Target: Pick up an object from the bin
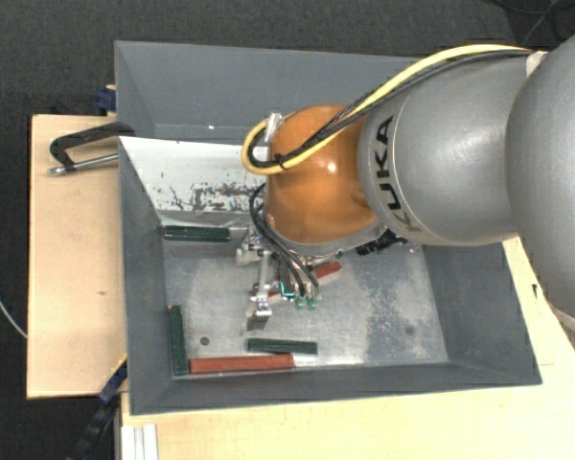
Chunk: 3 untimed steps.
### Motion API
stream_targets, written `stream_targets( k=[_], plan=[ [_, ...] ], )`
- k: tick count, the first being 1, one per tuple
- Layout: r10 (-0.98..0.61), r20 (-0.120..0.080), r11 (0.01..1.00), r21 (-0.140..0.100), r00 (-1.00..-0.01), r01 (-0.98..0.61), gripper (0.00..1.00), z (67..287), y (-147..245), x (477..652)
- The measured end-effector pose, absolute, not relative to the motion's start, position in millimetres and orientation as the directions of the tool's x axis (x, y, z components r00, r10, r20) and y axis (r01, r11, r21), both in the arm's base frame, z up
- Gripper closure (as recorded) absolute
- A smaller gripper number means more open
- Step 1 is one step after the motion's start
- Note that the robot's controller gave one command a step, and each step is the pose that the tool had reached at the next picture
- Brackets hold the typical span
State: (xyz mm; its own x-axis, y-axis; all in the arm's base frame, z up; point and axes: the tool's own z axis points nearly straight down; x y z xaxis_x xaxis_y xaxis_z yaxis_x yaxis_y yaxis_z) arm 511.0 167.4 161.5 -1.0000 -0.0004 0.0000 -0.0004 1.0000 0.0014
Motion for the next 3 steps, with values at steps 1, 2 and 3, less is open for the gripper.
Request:
stream_targets(
  k=[1,2,3],
  plan=[
    [-0.086,-0.008,0.996,0.004,-0.996,-0.086,0.00,139,153,512.0],
    [-0.120,0.006,0.993,0.000,-0.993,-0.120,0.00,118,119,505.3],
    [-0.097,0.000,0.995,0.001,-0.995,-0.097,0.00,105,112,511.3]
  ],
)
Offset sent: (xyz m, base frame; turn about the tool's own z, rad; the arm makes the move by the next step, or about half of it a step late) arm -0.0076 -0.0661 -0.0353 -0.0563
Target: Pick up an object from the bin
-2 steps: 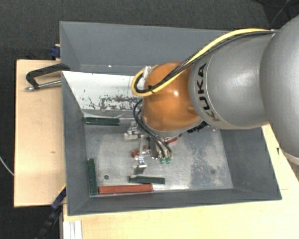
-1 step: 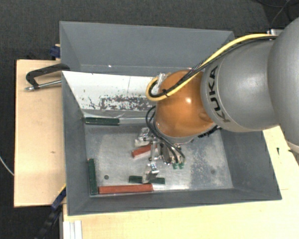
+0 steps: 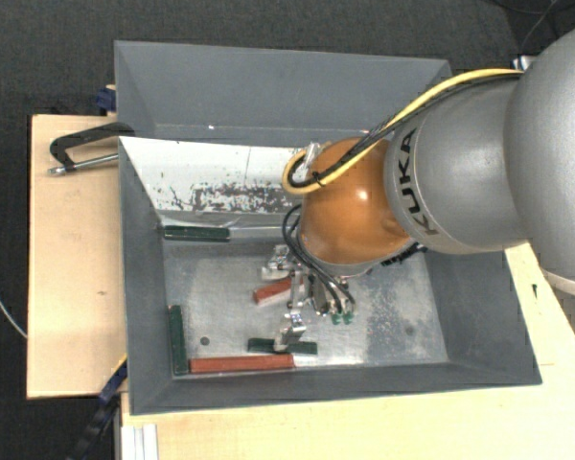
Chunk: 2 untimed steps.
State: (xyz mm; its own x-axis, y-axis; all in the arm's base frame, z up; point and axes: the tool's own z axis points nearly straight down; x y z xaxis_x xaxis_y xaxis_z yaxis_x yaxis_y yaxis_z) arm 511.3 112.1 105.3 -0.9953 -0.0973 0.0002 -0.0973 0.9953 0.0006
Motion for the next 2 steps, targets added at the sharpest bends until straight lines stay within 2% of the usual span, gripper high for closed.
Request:
stream_targets(
  k=[1,2],
  plan=[
    [-0.358,0.000,0.934,0.001,-0.934,-0.358,0.00,93.2,106.5,508.4],
    [-0.094,-0.029,0.996,0.002,-0.995,-0.094,1.00,89.5,111.3,504.6]
  ],
)
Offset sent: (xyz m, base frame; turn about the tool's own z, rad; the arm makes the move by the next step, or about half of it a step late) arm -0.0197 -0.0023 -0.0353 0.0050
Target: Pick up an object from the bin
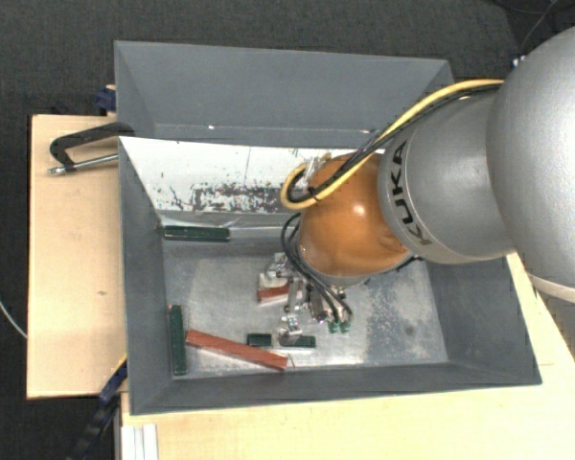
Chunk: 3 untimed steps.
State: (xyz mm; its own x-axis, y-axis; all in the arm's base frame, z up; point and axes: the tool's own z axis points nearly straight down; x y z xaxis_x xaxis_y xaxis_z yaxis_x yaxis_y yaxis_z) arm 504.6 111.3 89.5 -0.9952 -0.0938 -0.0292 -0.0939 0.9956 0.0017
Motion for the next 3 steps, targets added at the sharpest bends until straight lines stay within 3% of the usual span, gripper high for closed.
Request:
stream_targets(
  k=[2,3],
  plan=[
    [-0.091,-0.027,0.996,0.005,-0.995,-0.092,1.00,92,112,506.7],
    [-0.223,-0.003,0.975,0.001,-0.975,-0.223,1.00,286,101,516.8]
  ],
)
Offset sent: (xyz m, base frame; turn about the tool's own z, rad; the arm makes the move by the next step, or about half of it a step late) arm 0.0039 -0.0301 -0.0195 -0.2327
